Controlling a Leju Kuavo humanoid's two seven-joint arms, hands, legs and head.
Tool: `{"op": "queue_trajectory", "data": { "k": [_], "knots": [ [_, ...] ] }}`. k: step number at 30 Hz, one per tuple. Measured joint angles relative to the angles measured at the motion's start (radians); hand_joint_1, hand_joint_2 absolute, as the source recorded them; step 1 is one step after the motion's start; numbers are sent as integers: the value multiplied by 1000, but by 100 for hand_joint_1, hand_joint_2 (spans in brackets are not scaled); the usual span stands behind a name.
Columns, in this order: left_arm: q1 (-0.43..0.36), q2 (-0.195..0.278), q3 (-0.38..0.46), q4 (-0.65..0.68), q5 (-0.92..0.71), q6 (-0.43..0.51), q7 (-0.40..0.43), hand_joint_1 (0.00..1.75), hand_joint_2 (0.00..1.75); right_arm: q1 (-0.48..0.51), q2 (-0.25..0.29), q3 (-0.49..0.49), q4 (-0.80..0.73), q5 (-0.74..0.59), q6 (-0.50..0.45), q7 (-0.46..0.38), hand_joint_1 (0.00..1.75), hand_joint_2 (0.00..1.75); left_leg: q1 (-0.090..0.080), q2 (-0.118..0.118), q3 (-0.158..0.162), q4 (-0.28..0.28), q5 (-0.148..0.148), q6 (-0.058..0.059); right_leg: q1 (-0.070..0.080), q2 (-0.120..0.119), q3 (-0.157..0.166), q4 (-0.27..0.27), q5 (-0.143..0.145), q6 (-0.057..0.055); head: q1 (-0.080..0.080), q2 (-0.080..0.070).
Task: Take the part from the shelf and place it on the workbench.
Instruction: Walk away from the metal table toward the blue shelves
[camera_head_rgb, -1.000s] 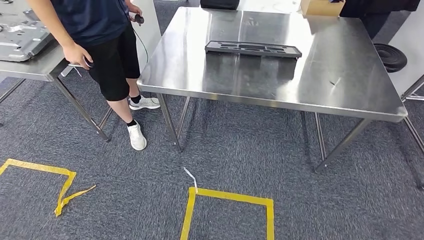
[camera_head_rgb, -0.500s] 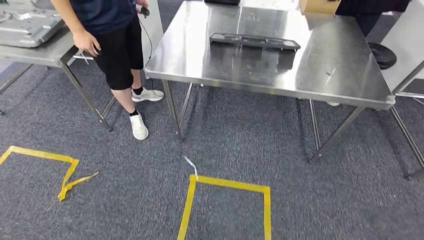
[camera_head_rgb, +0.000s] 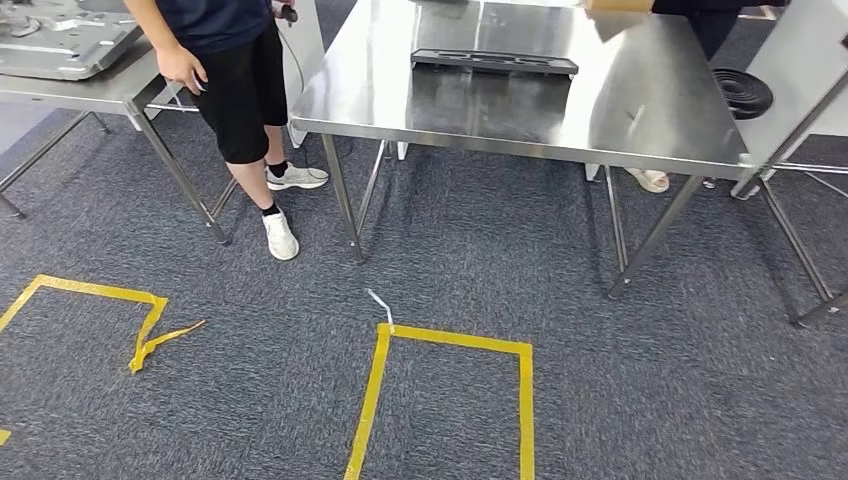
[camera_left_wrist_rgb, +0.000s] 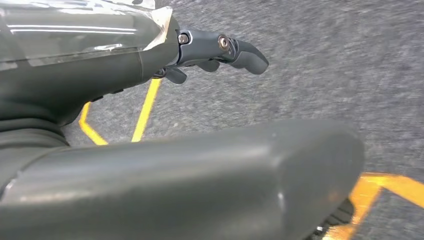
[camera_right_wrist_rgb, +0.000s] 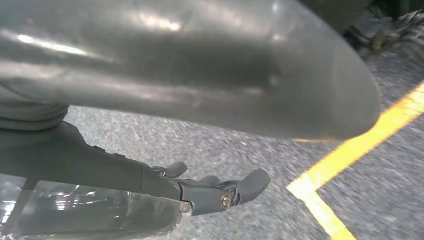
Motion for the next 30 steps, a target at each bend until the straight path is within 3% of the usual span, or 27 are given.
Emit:
{"op": "queue_trajectory", "data": {
  "k": [2,3,4,5,6,7,8,10,11,13,14,16,18,19,20,21,22,23,25,26,27,29,30],
  "knots": [
    [1,0,0,0,0,0,0,0,0,0,0,0,0,0,0,0,0,0,5,-3,-25,121,-115,-10,3,-5,-28,1,26,-16,-4,0],
    [2,0,0,0,0,0,0,0,0,0,0,0,0,0,0,0,0,0,7,-5,-36,190,-151,-13,6,-7,-45,3,39,-19,-5,0],
    [1,0,0,0,0,-1,0,0,0,0,0,0,0,0,0,0,0,0,9,-6,-37,242,-160,-15,8,-8,-62,7,52,-18,-5,0],
    [1,0,0,0,0,-1,0,0,0,0,0,0,0,0,0,0,0,0,11,-6,-27,266,-145,-17,9,-9,-80,12,63,-16,-5,0],
    [1,0,0,0,-1,-2,0,0,0,-1,-1,0,0,1,0,0,0,0,13,-7,0,257,-116,-17,9,-10,-99,21,73,-13,-5,0],
    [0,0,0,0,-1,-3,0,0,0,-1,-1,0,0,2,0,0,0,0,16,-7,45,213,-91,-18,9,-10,-118,31,82,-8,-5,0],
    [-1,0,-1,0,-1,-3,0,0,0,-1,-1,0,0,3,0,0,0,0,19,-8,103,143,-85,-18,10,-9,-137,42,89,-4,-6,0],
    [-5,0,-1,0,-2,-3,0,0,0,-3,-1,0,0,6,0,0,0,0,17,-14,197,8,-111,-13,12,-9,-162,59,103,11,-5,0],
    [-6,-1,-1,0,-2,-3,0,0,0,-4,-1,0,0,8,0,0,0,0,13,-16,216,-29,-125,-9,11,-10,-171,62,112,18,-4,0],
    [-5,-1,-1,0,-2,-3,0,0,0,-6,0,1,0,11,0,1,0,0,6,-14,203,-46,-119,9,7,-10,-186,66,127,34,-4,0],
    [-4,-1,-1,0,-2,-3,0,0,0,-5,1,1,1,14,0,1,0,0,4,-11,191,-48,-108,20,5,-8,-195,77,115,35,-4,0],
    [-3,0,0,0,-1,-1,1,0,0,-3,2,2,1,20,0,2,0,0,3,-6,162,-51,-81,39,3,-4,-225,148,42,23,-2,0],
    [-3,1,0,0,-1,1,2,0,0,-4,4,7,1,26,1,3,0,0,-1,-4,129,-50,-54,46,3,0,-255,274,-44,12,0,0],
    [-3,0,0,0,0,2,2,0,0,-5,4,10,1,28,1,3,0,0,-2,-3,113,-49,-40,46,3,1,-258,328,-61,16,0,0],
    [-3,0,0,0,0,2,3,0,0,-6,4,13,1,31,2,4,0,0,-3,-2,96,-48,-26,45,3,2,-250,357,-57,25,0,0],
    [-3,0,0,0,0,3,2,0,0,-6,4,17,1,34,2,6,0,0,-3,-4,79,-48,-12,42,3,3,-225,352,-37,35,1,0],
    [-3,0,0,0,0,4,1,0,0,-7,4,20,1,37,2,7,0,44,-3,-8,64,-47,0,38,3,8,-183,311,-13,43,1,0],
    [-4,-1,0,0,-1,7,0,0,0,-8,3,22,1,41,2,8,0,87,-3,-13,50,-45,11,33,3,23,-125,241,0,43,1,0],
    [-7,-2,-1,0,-4,15,-3,0,0,-11,1,26,1,49,1,11,0,175,-6,-23,31,-42,33,22,8,55,-7,74,-15,28,0,0],
    [-9,-3,-1,0,-6,18,-3,0,0,-12,0,27,1,52,1,12,0,175,-8,-28,26,-41,44,17,11,64,28,20,-30,20,-1,0],
    [-10,-3,-1,0,-6,21,-4,0,0,-13,0,29,1,54,1,13,0,175,-10,-35,23,-43,56,11,15,60,42,-7,-38,14,-2,0],
    [-8,-3,-1,0,-7,23,-5,0,0,-13,1,33,1,56,1,16,0,175,-6,-43,14,-40,60,1,7,41,33,-9,-29,2,-3,0],
    [-6,-3,-1,0,-7,24,-5,0,0,-13,2,35,1,56,0,17,0,175,-2,-40,5,-21,36,-5,3,30,29,-9,-21,-7,-5,0]
  ]
}}
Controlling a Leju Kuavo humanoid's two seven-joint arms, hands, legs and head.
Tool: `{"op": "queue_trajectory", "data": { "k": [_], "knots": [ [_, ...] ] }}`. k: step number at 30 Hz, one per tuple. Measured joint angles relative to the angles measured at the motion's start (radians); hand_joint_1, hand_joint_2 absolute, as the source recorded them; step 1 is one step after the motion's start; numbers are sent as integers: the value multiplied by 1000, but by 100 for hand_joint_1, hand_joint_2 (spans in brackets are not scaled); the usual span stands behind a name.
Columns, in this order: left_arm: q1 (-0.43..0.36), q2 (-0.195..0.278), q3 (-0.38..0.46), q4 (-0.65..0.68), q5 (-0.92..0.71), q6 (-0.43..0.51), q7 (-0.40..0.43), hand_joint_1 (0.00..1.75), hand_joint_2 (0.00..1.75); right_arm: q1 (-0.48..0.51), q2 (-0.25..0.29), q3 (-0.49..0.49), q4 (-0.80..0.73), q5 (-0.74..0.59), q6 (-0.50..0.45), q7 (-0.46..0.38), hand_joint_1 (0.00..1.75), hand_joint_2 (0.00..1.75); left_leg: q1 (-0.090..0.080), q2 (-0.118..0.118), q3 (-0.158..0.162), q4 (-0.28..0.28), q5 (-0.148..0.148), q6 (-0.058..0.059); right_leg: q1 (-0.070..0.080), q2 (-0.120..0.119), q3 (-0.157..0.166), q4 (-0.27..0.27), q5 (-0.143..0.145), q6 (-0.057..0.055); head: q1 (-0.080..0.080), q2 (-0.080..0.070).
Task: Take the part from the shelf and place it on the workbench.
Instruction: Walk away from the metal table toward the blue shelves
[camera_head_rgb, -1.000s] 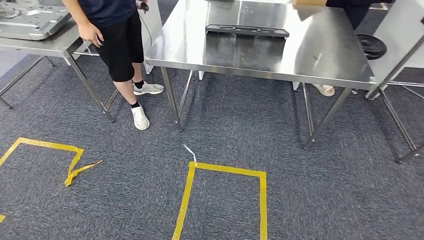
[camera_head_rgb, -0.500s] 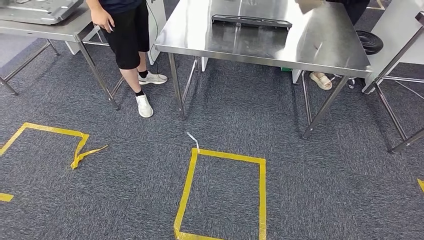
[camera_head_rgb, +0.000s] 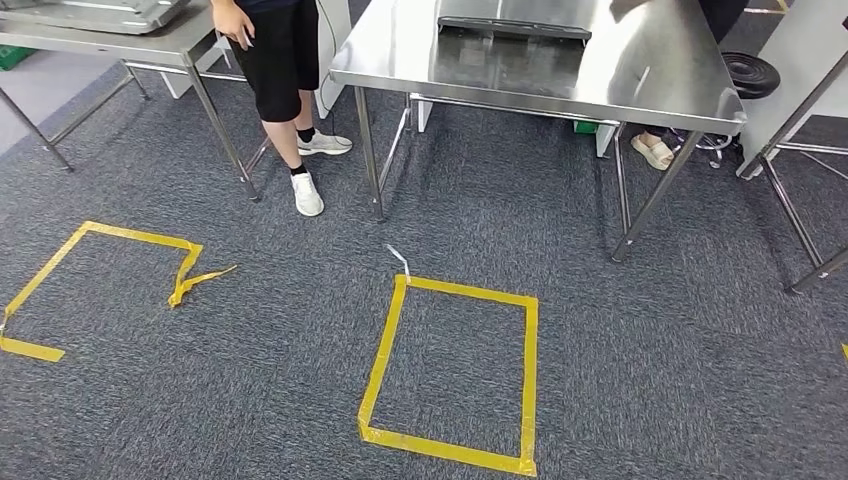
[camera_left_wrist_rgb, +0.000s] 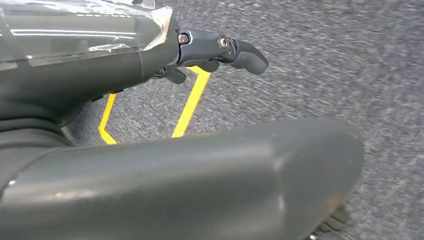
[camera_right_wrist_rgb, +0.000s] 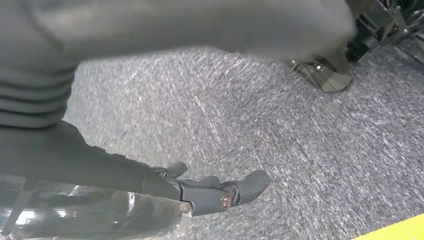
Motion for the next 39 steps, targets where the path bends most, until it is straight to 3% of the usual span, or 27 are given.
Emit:
{"op": "queue_trajectory", "data": {
  "k": [3,4,5,6,7,9,11,13,15,16,18,20,21,23,25,28,29,30,32,33,35,36,37,39],
  "knots": [
    [3,0,0,0,0,0,0,0,0,1,2,5,0,0,-1,1,0,175,9,16,-56,172,-133,-19,-2,-37,-19,0,20,-14,-5,0],
    [4,0,0,0,0,0,0,0,0,2,2,6,0,0,-1,1,0,175,13,18,-71,233,-155,-26,-1,-50,-25,0,24,-13,-6,0],
    [6,0,0,0,0,0,0,0,0,2,2,7,0,0,-2,1,0,175,18,20,-73,268,-156,-32,-1,-62,-30,1,27,-10,-6,0],
    [7,0,0,0,0,0,0,0,0,2,3,7,0,0,-2,1,0,175,23,25,-54,263,-141,-37,-1,-74,-33,3,29,-8,-6,0],
    [8,0,0,0,0,0,0,0,0,2,3,7,0,-1,-2,1,0,175,29,36,-15,217,-118,-41,-3,-84,-35,6,30,-5,-6,0],
    [7,0,0,0,-1,-1,0,0,0,1,3,7,0,-2,-2,1,0,175,33,75,83,78,-89,-46,-3,-103,-38,18,25,4,-7,0],
    [5,0,0,0,-2,-2,0,0,0,0,2,7,0,-4,-3,1,0,175,26,95,122,10,-89,-35,3,-120,-43,28,21,18,-6,0],
    [6,1,0,0,-2,-3,0,0,0,-2,4,7,0,-5,-4,1,0,175,18,81,111,5,-90,-9,6,-135,-46,31,21,33,-4,0],
    [7,2,0,0,-2,-3,-1,0,0,-3,5,7,0,-5,-5,1,0,175,16,63,102,-4,-82,16,3,-108,-62,56,4,40,-2,0],
    [7,2,0,0,-2,-3,-1,0,0,-2,5,7,0,-5,-5,1,0,175,16,54,99,-8,-77,26,1,-83,-84,97,-18,38,0,0],
    [5,3,0,0,-2,-3,-2,0,0,0,5,7,0,-8,-7,0,0,175,12,34,90,-10,-70,39,0,-39,-155,237,-77,28,3,0],
    [6,3,0,0,-1,-3,-3,0,0,-2,4,7,0,-11,-9,-2,0,175,6,11,83,-9,-64,45,2,-29,-209,341,-103,28,3,0],
    [6,3,0,0,-1,-3,-4,0,0,-3,4,6,0,-11,-10,-3,0,175,4,-2,82,-9,-62,45,2,-27,-208,337,-92,34,3,0],
    [7,3,0,0,0,-3,-4,0,0,-4,4,6,0,-11,-10,-3,0,175,2,-29,82,-9,-57,43,3,-14,-156,223,-34,45,4,0],
    [6,3,0,0,0,-2,-5,0,0,-4,4,7,0,-11,-10,-3,0,175,2,-44,82,-8,-54,40,3,2,-111,125,9,50,4,0],
    [6,3,0,0,0,-2,-5,0,0,-3,4,7,0,-11,-10,-3,0,175,2,-47,82,-8,-53,39,3,10,-101,103,17,50,4,0],
    [7,3,0,0,1,-1,-5,0,0,-3,4,7,0,-10,-10,-3,0,175,1,-55,78,-8,-50,34,5,16,-97,89,21,44,4,0],
    [8,3,0,0,3,0,-5,0,0,-3,6,7,0,-10,-10,-3,0,175,1,-47,66,8,-58,25,4,11,-92,72,30,30,2,0],
    [8,2,0,0,6,3,-5,0,0,-1,9,7,1,-8,-10,-4,0,175,2,-17,14,99,-108,4,3,-12,-86,45,45,0,-2,0],
    [8,3,0,0,7,3,-6,0,0,0,10,7,1,-7,-9,-4,0,175,5,7,-21,173,-148,-3,0,-34,-86,42,50,-8,-4,0],
    [9,3,0,0,7,3,-6,0,0,2,9,7,1,-7,-8,-4,0,175,14,18,-67,282,-188,-14,2,-64,-91,42,50,-10,-5,0],
    [10,3,0,0,7,4,-6,0,0,1,9,7,1,-6,-8,-4,0,175,19,23,-66,289,-182,-19,2,-77,-93,43,49,-10,-6,0],
    [10,3,0,0,7,5,-6,0,0,1,9,7,1,-4,-7,-4,0,175,24,30,-44,254,-160,-23,0,-90,-93,43,48,-8,-5,0],
    [9,2,0,0,7,7,-7,0,0,1,8,7,1,-2,-5,-4,0,175,32,70,33,120,-107,-32,0,-112,-90,49,40,3,-7,0]
  ]
}}
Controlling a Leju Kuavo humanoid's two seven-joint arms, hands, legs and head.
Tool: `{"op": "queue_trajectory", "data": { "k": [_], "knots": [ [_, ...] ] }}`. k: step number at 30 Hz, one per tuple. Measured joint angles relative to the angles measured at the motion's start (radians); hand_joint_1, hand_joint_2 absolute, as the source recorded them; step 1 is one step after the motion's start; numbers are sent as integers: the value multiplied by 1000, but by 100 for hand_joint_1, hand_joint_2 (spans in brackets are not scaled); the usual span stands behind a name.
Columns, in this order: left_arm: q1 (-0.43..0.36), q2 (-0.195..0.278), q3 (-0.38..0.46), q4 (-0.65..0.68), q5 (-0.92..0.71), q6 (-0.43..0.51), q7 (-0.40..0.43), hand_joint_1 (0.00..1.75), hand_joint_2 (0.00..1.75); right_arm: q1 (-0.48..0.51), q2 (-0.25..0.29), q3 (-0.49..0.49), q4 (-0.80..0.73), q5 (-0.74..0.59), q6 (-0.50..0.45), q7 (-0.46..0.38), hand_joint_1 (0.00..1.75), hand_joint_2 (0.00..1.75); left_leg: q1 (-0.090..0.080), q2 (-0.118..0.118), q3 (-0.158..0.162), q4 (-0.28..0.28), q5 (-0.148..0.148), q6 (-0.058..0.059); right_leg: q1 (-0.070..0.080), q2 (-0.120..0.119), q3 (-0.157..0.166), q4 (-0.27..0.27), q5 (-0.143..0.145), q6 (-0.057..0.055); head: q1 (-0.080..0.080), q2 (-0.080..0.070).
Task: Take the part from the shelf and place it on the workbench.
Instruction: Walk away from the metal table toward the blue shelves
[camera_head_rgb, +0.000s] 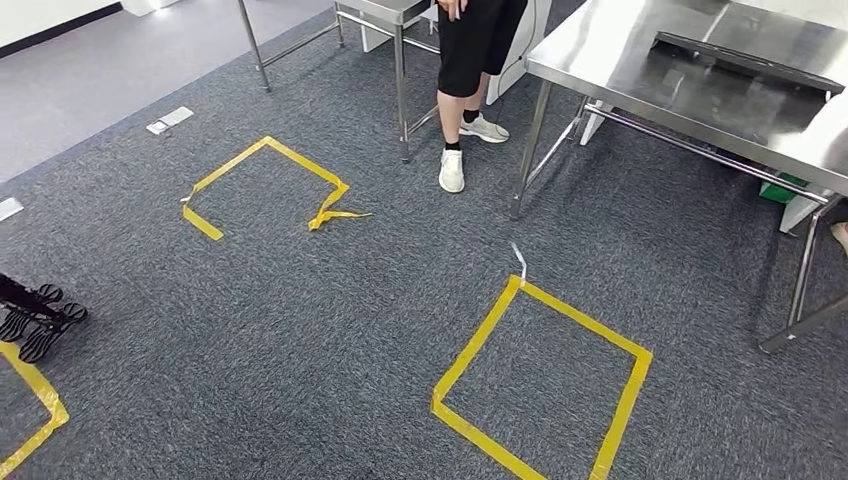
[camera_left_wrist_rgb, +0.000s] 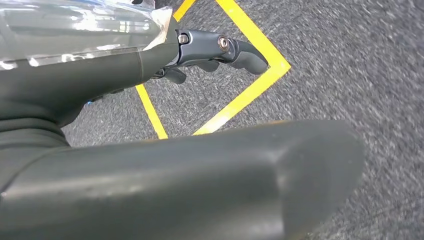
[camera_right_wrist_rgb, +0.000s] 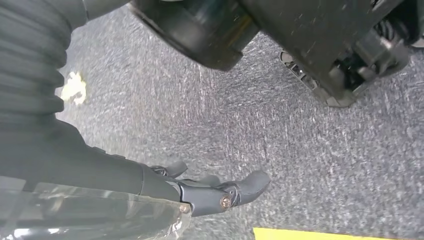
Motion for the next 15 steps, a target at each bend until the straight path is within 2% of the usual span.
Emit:
{"op": "queue_trajectory", "data": {
  "k": [1,2,3,4,5,7,9,11,12,13,14,15],
  "knots": [
    [-2,-1,0,0,0,1,0,0,0,0,-1,0,0,1,0,0,0,175,0,16,30,-55,16,2,3,-10,1,5,-5,8,1,0],
    [-4,-1,0,0,1,3,-1,0,0,0,-2,0,0,2,0,0,0,175,-2,27,47,-86,21,8,7,-19,2,9,-10,15,4,0],
    [-5,-2,0,0,1,4,-1,0,0,0,-3,0,0,2,0,0,0,175,-7,26,49,-94,20,16,10,-27,2,11,-12,21,6,0],
    [-4,-2,0,0,1,5,-1,0,0,-2,-3,0,0,3,0,0,0,175,-11,13,45,-94,22,27,11,-36,5,11,-13,27,9,0],
    [-3,-2,0,0,2,6,-1,0,0,-3,-2,1,0,3,0,0,0,175,-13,3,43,-95,24,37,8,-35,5,12,-15,32,10,0],
    [-2,-1,0,0,3,7,-1,0,0,-5,-2,1,0,5,0,0,0,175,-15,-17,38,-100,31,55,2,8,-12,52,-41,36,12,0],
    [-4,-1,0,0,3,8,-1,0,0,-5,-2,1,0,7,0,-2,0,175,-16,-38,32,-101,37,67,0,65,-69,172,-99,28,15,0],
    [-5,-2,0,0,3,8,0,0,0,-8,-1,2,-1,9,3,-4,0,175,-21,-64,25,-101,41,74,3,81,-130,300,-141,24,16,0],
    [-4,-2,0,0,3,9,1,0,0,-9,-1,2,-1,10,4,-5,0,175,-23,-79,24,-101,43,75,3,83,-139,318,-140,28,16,0],
    [-4,-2,0,0,4,10,2,0,0,-11,-1,3,-1,12,5,-4,0,175,-24,-95,24,-101,45,75,3,86,-129,294,-122,34,16,0],
    [-4,-2,0,0,5,12,4,0,0,-11,-1,4,-1,14,7,-4,0,175,-25,-111,24,-100,47,73,2,95,-101,234,-93,41,16,0],
    [-3,-2,0,0,6,14,5,0,0,-10,-1,5,-1,17,9,-3,0,175,-24,-127,23,-100,50,70,0,118,-68,159,-62,46,16,0]
  ]
}}
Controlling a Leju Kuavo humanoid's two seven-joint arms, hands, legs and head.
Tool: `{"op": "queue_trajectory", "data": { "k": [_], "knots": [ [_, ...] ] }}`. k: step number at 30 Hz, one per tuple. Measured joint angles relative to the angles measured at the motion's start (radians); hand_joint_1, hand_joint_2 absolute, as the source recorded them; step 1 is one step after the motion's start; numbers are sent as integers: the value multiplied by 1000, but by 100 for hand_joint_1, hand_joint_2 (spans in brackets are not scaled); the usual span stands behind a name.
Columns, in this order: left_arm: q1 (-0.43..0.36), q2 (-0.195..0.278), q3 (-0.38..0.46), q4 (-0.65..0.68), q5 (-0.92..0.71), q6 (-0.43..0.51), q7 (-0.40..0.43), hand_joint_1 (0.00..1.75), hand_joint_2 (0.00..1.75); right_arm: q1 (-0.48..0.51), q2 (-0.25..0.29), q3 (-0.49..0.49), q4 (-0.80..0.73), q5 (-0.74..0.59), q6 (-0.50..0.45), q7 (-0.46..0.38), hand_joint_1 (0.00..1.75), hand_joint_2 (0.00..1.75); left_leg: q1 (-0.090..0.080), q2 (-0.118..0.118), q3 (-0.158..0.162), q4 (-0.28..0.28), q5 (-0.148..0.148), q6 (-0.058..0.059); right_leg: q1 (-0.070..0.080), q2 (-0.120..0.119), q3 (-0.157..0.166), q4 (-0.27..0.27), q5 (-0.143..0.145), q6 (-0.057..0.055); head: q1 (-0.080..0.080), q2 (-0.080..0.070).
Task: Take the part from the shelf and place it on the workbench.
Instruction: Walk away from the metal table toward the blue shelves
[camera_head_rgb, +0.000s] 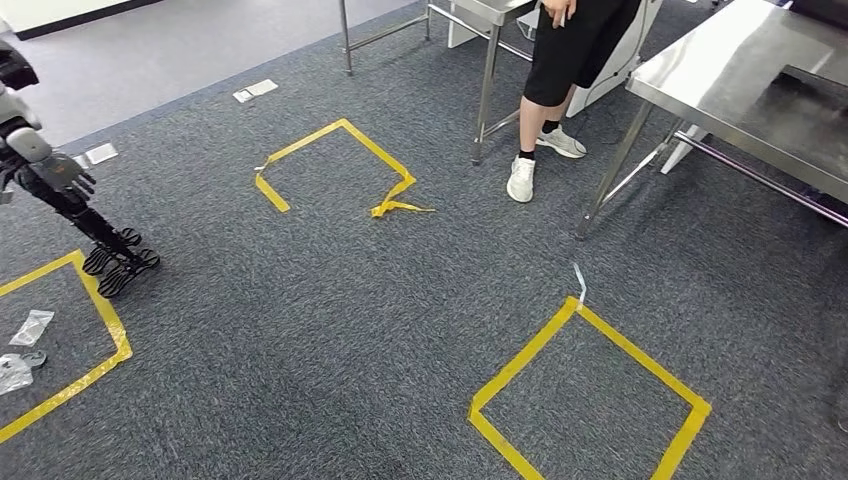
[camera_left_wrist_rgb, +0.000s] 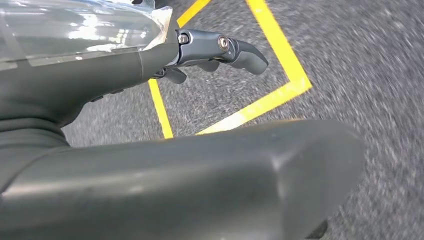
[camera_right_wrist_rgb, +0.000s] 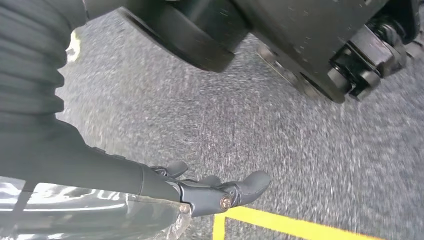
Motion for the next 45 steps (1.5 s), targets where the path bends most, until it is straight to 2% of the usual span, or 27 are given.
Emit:
{"op": "queue_trajectory", "data": {
  "k": [2,3,5,7,9,11,12,13,15,17,18,20,21,23,25,27,28,29,31,33,34,36,38,40,42,43,45],
  "knots": [
    [0,0,0,0,1,6,4,0,0,2,0,2,1,5,4,2,0,175,-3,-25,-6,2,6,-10,-1,45,42,-106,38,-4,-1,0],
    [0,-1,0,0,2,9,5,0,0,3,1,3,1,6,6,3,0,175,-3,-35,-9,1,10,-17,0,57,48,-125,44,-10,-1,0],
    [3,-2,0,0,2,14,8,0,0,0,4,4,1,9,9,5,0,175,-1,-50,-16,-2,18,-31,2,39,49,-130,52,-26,-1,0],
    [5,-2,0,0,2,16,10,0,0,-3,6,4,1,12,13,6,0,175,1,-12,-33,23,0,-38,-1,13,53,-136,61,-42,-3,0],
    [2,-2,0,0,3,17,12,0,0,-1,6,5,1,13,14,8,0,175,1,51,-83,127,-65,-44,-1,-20,51,-139,66,-55,-7,0],
    [1,-2,0,0,3,17,13,0,0,2,5,5,1,14,15,8,0,175,4,74,-138,253,-122,-53,3,-55,46,-138,66,-59,-9,0],
    [2,-2,0,0,3,17,13,0,0,2,5,6,1,14,15,8,0,175,6,78,-148,282,-128,-56,4,-71,43,-138,66,-59,-10,0],
    [3,-2,0,0,2,17,12,0,0,2,5,7,1,14,15,9,0,175,8,82,-137,270,-115,-59,3,-87,41,-138,65,-59,-10,0],
    [4,-2,0,0,2,17,10,0,0,1,6,9,1,14,15,9,0,175,13,115,-59,148,-64,-62,4,-113,43,-137,62,-56,-11,0],
    [1,-2,0,0,-1,16,6,0,0,2,4,10,1,14,14,9,0,175,12,153,10,33,-34,-54,11,-134,47,-134,55,-45,-9,0],
    [0,-3,0,0,-3,16,4,0,0,2,3,10,1,13,14,9,0,175,9,161,22,11,-31,-47,14,-143,50,-133,52,-40,-6,0],
    [0,-4,0,0,-6,17,1,0,0,0,4,10,1,11,12,8,0,175,2,142,20,5,-30,-31,16,-162,56,-135,49,-30,-1,0],
    [1,-3,0,0,-6,18,1,0,0,-2,4,10,0,10,10,8,0,175,0,131,19,2,-27,-24,14,-156,56,-130,45,-25,-1,0],
    [1,-3,0,0,-6,22,1,0,0,-2,5,10,0,8,7,7,0,175,3,109,17,-4,-19,-8,9,-107,33,-77,13,-23,0,0],
    [-1,-3,0,-1,-6,27,1,0,0,-3,4,9,0,6,6,5,0,175,3,85,13,-5,-15,1,6,-51,-29,54,-44,-29,1,0],
    [-1,-3,0,-1,-6,28,1,0,0,-5,4,9,0,5,5,4,0,175,2,57,10,-5,-13,4,5,-35,-79,160,-74,-27,2,0],
    [0,-3,0,-1,-6,28,1,0,0,-6,4,8,0,5,5,4,0,175,2,41,11,-4,-12,3,4,-33,-80,161,-65,-20,2,0],
    [1,-3,0,-1,-7,28,1,0,0,-6,4,8,0,5,5,4,0,175,2,25,12,-4,-10,2,2,-29,-62,120,-41,-11,2,0],
    [1,-3,0,-1,-7,28,-1,0,0,-3,3,8,0,5,5,4,0,175,2,-5,11,-1,-8,-5,-6,8,-2,-21,18,6,2,0],
    [1,-2,0,-1,-8,27,-3,0,0,1,3,8,0,4,5,4,0,175,-1,-29,4,1,-3,-18,-11,43,29,-106,48,2,2,0],
    [2,-2,0,-1,-8,27,-4,0,0,1,4,8,0,3,5,4,0,175,-1,-39,1,-1,1,-25,-9,46,31,-115,50,-6,1,0],
    [7,-2,0,-1,-8,26,-5,0,0,-2,5,8,0,2,4,4,0,175,3,-43,-6,-5,7,-39,-7,25,34,-117,58,-24,1,0],
    [9,-2,0,-1,-8,25,-5,0,0,-1,6,8,0,2,2,4,0,175,2,9,-27,34,-21,-47,-9,0,35,-120,65,-40,-4,0],
    [6,-2,0,-1,-8,25,-6,0,0,3,5,8,0,2,0,4,0,175,1,68,-79,150,-90,-51,-5,-31,33,-121,66,-51,-10,0],
    [5,-2,0,-1,-9,24,-7,0,0,5,4,8,0,2,0,3,0,175,3,79,-128,264,-136,-54,1,-64,31,-121,65,-55,-11,0],
    [6,-2,0,-1,-9,24,-8,0,0,6,4,8,0,2,0,3,0,175,3,81,-131,278,-134,-54,2,-79,30,-121,64,-56,-11,0],
    [8,-1,0,-1,-9,24,-9,0,0,6,4,8,0,1,-1,3,0,175,3,95,-79,196,-85,-52,3,-106,33,-121,62,-57,-11,0]
  ]
}}
